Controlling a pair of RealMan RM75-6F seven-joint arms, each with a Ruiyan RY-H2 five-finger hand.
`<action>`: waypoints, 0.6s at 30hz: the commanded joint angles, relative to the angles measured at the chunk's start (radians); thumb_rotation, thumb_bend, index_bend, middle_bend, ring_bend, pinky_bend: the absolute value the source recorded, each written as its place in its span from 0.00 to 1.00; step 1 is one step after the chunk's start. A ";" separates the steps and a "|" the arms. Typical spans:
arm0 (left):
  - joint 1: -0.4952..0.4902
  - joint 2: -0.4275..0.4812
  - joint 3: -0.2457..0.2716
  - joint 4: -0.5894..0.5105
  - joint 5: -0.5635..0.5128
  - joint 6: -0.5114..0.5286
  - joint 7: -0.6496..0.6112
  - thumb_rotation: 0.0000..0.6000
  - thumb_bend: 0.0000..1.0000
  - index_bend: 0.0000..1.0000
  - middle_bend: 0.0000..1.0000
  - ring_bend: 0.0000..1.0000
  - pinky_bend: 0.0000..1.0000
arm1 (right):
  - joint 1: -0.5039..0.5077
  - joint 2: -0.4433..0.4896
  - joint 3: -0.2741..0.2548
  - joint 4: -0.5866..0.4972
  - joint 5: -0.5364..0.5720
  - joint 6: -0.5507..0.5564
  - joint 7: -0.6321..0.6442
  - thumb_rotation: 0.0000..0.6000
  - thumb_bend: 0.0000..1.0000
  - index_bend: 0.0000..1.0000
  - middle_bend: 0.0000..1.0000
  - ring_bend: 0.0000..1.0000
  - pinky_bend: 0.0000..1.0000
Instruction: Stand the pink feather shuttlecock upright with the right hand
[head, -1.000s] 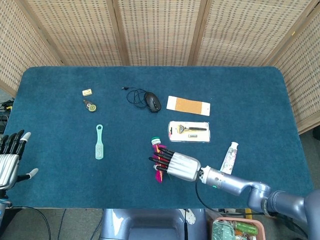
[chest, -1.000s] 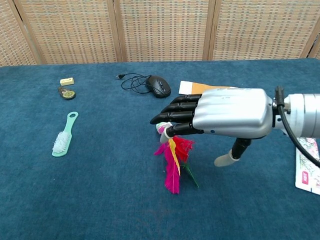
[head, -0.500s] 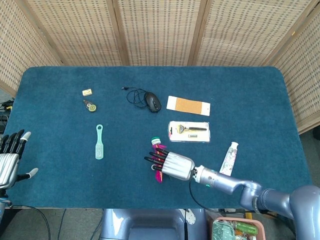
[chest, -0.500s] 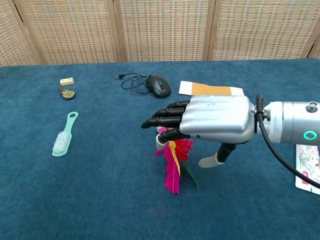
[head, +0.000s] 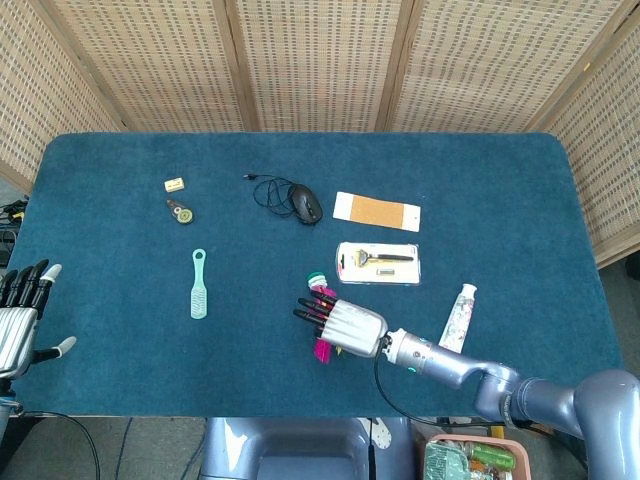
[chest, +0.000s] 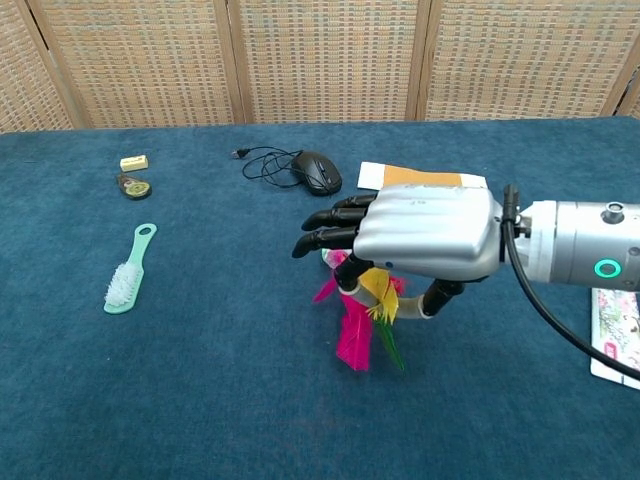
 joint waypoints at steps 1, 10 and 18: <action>0.001 0.001 0.000 0.000 0.000 0.000 -0.002 1.00 0.00 0.00 0.00 0.00 0.00 | -0.004 -0.003 0.008 -0.010 0.025 0.019 0.037 1.00 0.43 0.62 0.10 0.00 0.13; 0.001 0.005 0.005 -0.003 0.004 0.000 -0.008 1.00 0.00 0.00 0.00 0.00 0.00 | -0.008 0.030 0.034 -0.071 0.075 0.062 0.089 1.00 0.43 0.64 0.11 0.00 0.14; 0.003 0.010 0.010 -0.009 0.011 0.002 -0.013 1.00 0.00 0.00 0.00 0.00 0.00 | -0.005 0.124 0.109 -0.283 0.234 0.017 0.231 1.00 0.43 0.65 0.11 0.00 0.14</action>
